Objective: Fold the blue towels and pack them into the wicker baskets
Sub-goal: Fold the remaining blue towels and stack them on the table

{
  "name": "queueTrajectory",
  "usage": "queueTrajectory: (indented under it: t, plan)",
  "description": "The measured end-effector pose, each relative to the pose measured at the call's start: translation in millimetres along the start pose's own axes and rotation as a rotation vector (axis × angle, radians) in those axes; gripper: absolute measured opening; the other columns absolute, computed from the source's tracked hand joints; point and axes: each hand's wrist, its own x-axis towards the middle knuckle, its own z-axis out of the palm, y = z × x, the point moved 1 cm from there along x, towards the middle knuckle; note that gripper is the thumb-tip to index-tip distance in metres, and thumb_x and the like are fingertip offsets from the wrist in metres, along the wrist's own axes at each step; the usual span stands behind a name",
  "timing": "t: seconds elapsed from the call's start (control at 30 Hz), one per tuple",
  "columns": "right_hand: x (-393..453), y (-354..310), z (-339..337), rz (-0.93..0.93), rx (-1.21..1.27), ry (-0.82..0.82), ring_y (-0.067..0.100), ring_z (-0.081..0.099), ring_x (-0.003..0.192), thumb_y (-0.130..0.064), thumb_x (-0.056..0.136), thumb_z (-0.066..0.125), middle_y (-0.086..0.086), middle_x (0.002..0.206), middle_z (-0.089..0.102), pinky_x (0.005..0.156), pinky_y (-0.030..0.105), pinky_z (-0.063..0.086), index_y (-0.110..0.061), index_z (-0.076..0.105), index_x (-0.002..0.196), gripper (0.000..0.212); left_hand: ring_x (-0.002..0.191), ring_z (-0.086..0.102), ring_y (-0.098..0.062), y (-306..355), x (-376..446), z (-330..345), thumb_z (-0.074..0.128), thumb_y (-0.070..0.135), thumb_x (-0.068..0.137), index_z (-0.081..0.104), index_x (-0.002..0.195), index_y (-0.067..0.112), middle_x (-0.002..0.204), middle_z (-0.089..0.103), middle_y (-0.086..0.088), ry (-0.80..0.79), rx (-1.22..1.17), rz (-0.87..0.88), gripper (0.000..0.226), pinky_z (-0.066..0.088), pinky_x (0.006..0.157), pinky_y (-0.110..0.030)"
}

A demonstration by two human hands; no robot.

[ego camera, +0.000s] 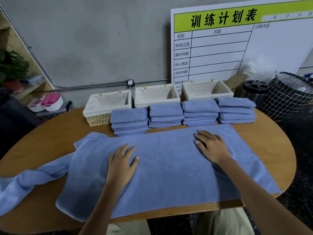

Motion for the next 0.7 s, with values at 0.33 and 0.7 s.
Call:
queueTrajectory:
  t: [0.33,0.7]
  plan:
    - [-15,-42,2,0.002,-0.007,-0.043,0.019,0.022,0.150,-0.053,0.103,0.027,-0.010,0.161,0.028,0.119,0.048,0.017,-0.035,0.039,0.150,0.051,0.153,0.016,-0.019,5,1,-1,0.023,0.063,0.092,0.040,0.150,0.036,0.164,0.025,0.006,-0.123,0.029,-0.015,0.067,0.014,0.120,-0.054]
    - [-15,-44,0,0.037,-0.084,-0.089,0.016,0.015,0.151,-0.063,0.099,0.016,-0.013,0.162,0.022,0.121,0.046,0.011,-0.040,0.032,0.151,0.059,0.134,0.048,-0.020,-31,11,-33,0.044,0.045,0.094,0.061,0.135,0.024,0.145,0.053,0.005,-0.062,-0.232,-0.013,0.049,0.038,0.111,-0.041]
